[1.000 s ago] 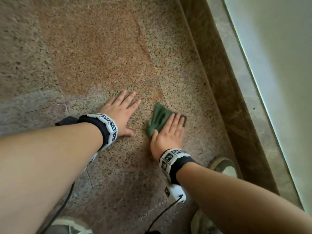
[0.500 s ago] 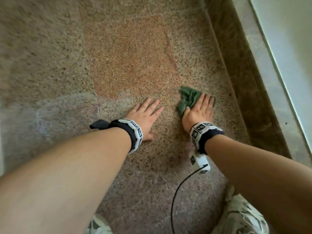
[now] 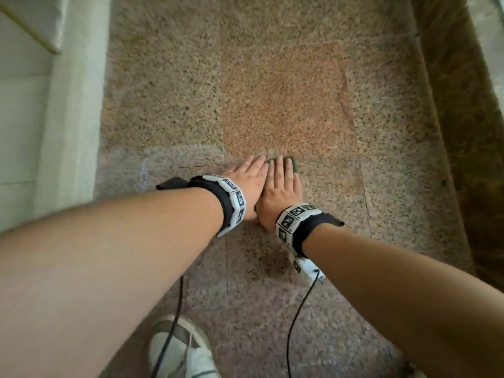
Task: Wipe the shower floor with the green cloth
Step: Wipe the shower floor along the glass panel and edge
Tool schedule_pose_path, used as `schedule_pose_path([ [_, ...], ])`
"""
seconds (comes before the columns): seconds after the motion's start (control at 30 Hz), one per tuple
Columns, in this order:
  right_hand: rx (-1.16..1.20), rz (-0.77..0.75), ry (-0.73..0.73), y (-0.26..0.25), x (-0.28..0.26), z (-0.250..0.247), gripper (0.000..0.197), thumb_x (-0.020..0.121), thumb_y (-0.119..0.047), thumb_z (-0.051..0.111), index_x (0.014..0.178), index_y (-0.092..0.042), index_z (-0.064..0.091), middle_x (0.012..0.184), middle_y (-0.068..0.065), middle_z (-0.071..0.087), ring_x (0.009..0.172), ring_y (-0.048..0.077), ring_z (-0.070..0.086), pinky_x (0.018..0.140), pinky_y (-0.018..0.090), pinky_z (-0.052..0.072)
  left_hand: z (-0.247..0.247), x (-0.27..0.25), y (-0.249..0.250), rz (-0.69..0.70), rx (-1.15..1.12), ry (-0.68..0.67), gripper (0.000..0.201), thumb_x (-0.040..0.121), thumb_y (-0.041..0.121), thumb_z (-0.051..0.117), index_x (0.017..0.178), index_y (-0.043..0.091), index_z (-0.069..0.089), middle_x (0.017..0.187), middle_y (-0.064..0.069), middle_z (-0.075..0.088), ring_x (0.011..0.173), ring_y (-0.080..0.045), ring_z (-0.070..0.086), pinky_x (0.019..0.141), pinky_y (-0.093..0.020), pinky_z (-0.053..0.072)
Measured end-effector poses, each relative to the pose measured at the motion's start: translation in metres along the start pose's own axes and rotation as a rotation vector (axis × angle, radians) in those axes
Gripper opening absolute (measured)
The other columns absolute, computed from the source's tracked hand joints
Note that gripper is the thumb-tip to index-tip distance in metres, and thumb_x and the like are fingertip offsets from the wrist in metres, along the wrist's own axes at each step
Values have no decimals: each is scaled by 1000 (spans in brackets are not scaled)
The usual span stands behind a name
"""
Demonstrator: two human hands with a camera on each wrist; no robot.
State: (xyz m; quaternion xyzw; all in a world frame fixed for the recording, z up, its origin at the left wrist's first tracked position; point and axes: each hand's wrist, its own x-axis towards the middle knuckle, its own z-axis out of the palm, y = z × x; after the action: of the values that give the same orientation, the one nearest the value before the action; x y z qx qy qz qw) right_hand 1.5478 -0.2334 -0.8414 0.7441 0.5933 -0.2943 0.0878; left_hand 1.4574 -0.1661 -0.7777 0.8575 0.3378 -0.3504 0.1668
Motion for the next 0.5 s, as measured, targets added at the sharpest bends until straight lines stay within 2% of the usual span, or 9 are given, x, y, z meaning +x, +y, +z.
schedule_pose_path([
  [0.07, -37, -217, -27, -20, 8, -7, 77, 99, -47, 26, 153, -12, -17, 160, 7, -26, 146, 26, -26, 121, 43, -9, -4, -19, -25, -15, 26, 13, 107, 89, 46, 63, 154, 10, -14, 162, -4, -22, 150, -23, -14, 123, -43, 7],
  [0.13, -17, -336, -5, -18, 12, -21, 73, 101, -40, 30, 155, -14, -12, 162, 5, -20, 147, 23, -22, 121, 39, -8, -1, -36, -47, 4, 91, 17, 97, 95, 43, 56, 155, 10, -12, 162, -5, -22, 150, -24, -15, 123, -42, 6],
  [0.17, -9, -305, 39, -8, 12, -27, 73, 100, -35, 32, 155, -13, -10, 162, 5, -19, 147, 23, -21, 121, 37, -8, 5, -41, -54, 32, 126, 15, 91, 97, 41, 52, 156, 10, -11, 162, -6, -21, 150, -24, -15, 123, -42, 5],
  [0.23, 35, -92, 100, 23, 6, -35, 74, 98, -29, 33, 155, -10, -10, 162, 7, -19, 148, 25, -20, 122, 40, -5, 17, -43, -57, 118, 161, -2, 79, 102, 36, 43, 156, 12, -8, 162, -7, -19, 150, -25, -15, 123, -44, 4],
  [0.3, 14, 87, 29, 54, -4, -33, 75, 99, -35, 32, 154, -9, -13, 161, 9, -21, 148, 27, -20, 122, 43, -1, 28, -33, -45, 224, 158, -9, 70, 105, 33, 37, 157, 15, -8, 163, -5, -19, 149, -24, -17, 123, -45, 3],
  [0.4, -94, 88, -36, 74, -13, -21, 81, 99, -53, 25, 153, -12, -19, 159, 7, -27, 146, 24, -24, 121, 40, -4, 36, -4, -18, 316, 145, 49, 67, 106, 35, 32, 157, 17, -7, 163, -3, -18, 149, -22, -17, 122, -44, 1],
  [0.5, -122, 88, -30, 77, -9, -15, 87, 96, -61, 24, 151, -12, -22, 157, 7, -31, 145, 25, -28, 121, 41, -5, 42, 16, -11, 274, 145, 128, 69, 105, 42, 29, 157, 15, -7, 163, -3, -18, 149, -23, -18, 122, -46, 1],
])
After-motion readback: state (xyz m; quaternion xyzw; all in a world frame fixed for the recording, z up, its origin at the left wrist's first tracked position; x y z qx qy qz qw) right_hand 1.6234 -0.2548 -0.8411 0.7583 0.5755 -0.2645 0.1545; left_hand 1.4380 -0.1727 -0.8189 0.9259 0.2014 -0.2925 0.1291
